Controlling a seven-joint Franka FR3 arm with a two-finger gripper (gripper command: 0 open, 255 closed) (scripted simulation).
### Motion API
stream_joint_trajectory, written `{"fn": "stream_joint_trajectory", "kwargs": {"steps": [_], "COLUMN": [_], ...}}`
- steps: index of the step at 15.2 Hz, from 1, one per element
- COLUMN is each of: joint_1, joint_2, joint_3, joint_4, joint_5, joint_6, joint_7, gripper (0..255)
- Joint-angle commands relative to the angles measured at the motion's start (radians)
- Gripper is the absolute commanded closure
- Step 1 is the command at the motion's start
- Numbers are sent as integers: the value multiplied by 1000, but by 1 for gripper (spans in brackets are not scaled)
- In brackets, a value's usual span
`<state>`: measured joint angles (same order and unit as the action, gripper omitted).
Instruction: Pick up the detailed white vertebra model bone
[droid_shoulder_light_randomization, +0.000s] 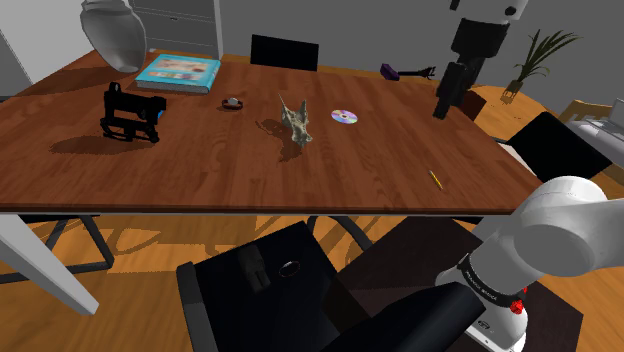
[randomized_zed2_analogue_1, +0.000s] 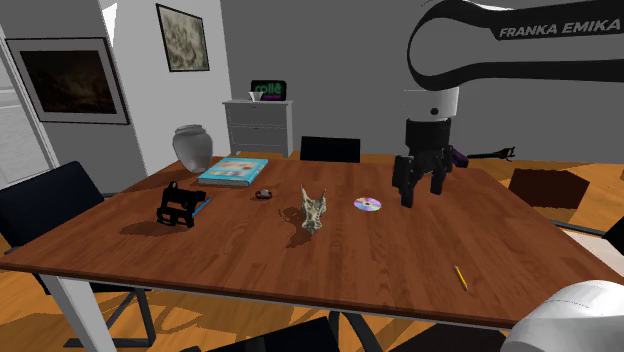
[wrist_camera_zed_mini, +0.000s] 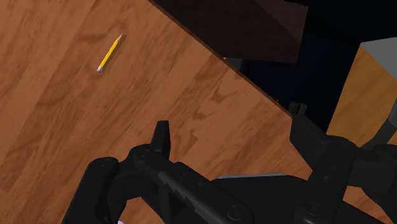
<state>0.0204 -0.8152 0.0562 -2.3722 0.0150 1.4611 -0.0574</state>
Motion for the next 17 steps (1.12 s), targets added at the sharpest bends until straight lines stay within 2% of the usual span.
{"fn": "stream_joint_trajectory", "kwargs": {"steps": [1,9,17], "joint_1": [0,-32,-64], "joint_2": [0,256,549], "joint_3": [0,78,133], "joint_4": [0,42,174], "joint_5": [0,49,45], "joint_6": [0,231,411], "joint_7": [0,169,335], "gripper": [0,0,0]}}
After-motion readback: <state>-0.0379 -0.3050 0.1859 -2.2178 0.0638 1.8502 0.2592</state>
